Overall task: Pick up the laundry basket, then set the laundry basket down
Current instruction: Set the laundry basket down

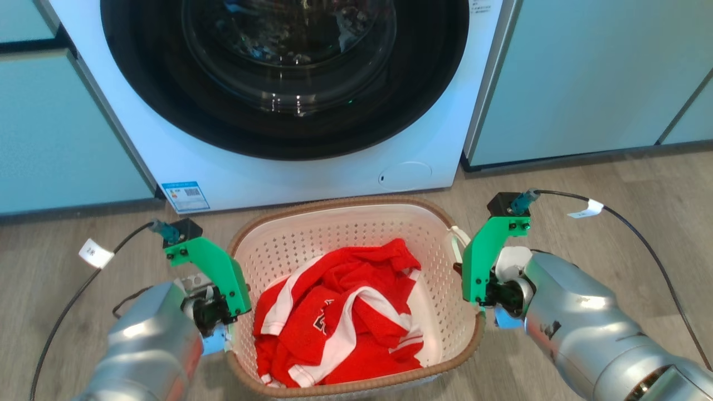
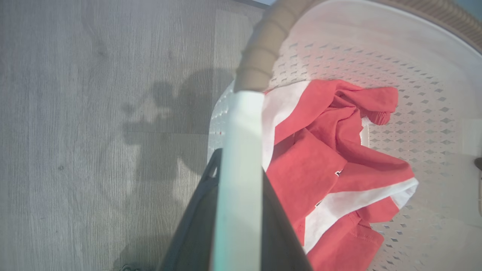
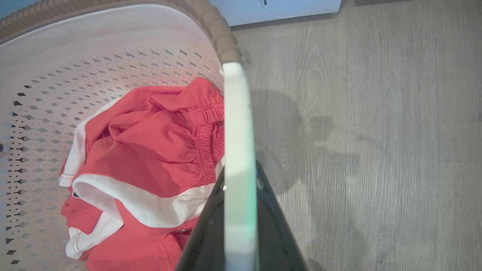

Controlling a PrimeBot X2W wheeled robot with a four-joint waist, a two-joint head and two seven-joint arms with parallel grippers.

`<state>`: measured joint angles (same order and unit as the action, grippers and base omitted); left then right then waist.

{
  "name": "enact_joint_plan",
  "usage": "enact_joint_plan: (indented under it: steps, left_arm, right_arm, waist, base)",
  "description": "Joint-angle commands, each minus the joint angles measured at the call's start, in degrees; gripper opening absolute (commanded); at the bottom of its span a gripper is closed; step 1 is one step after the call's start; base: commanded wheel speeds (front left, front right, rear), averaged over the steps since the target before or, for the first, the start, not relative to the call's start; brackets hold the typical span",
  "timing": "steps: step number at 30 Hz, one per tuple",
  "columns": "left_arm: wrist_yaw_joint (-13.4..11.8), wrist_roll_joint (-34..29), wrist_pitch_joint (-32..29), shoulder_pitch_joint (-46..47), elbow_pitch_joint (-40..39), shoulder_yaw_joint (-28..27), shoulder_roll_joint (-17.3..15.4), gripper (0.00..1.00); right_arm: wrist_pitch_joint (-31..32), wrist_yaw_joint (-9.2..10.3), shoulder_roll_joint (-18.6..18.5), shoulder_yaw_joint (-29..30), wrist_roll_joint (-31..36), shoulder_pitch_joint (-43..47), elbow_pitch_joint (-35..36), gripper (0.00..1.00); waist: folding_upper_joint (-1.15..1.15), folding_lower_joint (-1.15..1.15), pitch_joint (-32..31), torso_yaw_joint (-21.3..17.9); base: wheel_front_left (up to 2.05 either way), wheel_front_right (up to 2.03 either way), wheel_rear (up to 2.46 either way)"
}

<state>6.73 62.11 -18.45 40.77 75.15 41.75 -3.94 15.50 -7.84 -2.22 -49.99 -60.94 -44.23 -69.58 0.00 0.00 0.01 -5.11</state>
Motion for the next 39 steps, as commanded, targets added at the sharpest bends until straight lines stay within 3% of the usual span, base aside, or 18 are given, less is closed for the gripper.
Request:
enact_joint_plan:
  steps: [1, 4, 22, 39]
  left_arm:
    - [0.7, 1.1, 1.6, 3.6, -1.3, -2.3, -2.5, 0.0]
    - [0.7, 1.1, 2.6, 4.1, -1.3, -2.2, -2.3, 0.0]
    - [0.8, -2.3, 15.7, 13.4, -3.8, 0.4, -2.4, 0.0]
    - [0.8, -5.6, 27.2, 18.6, -2.6, 3.2, -1.5, 0.0]
  right_arm:
    - [-0.8, 0.35, -0.7, -0.4, -0.5, -1.5, 0.4, 0.0]
    - [-1.8, 0.35, -0.7, -0.8, -0.6, -1.9, 0.3, 0.0]
    - [-15.8, 0.35, -0.7, -1.6, 2.3, -11.0, -2.1, 0.0]
    - [-27.4, 0.35, -0.7, -2.4, 6.1, -14.9, -4.0, 0.0]
  waist:
    - [0.0, 0.0, 0.6, 0.1]
    - [0.0, 0.0, 2.4, 0.3]
    - [0.0, 0.0, 26.7, 2.1]
    - [0.0, 0.0, 42.6, 2.7]
  base:
    - [0.0, 0.0, 0.0]
    - [0.0, 0.0, 0.0]
    - [0.0, 0.0, 0.0]
    - [0.0, 0.0, 0.0]
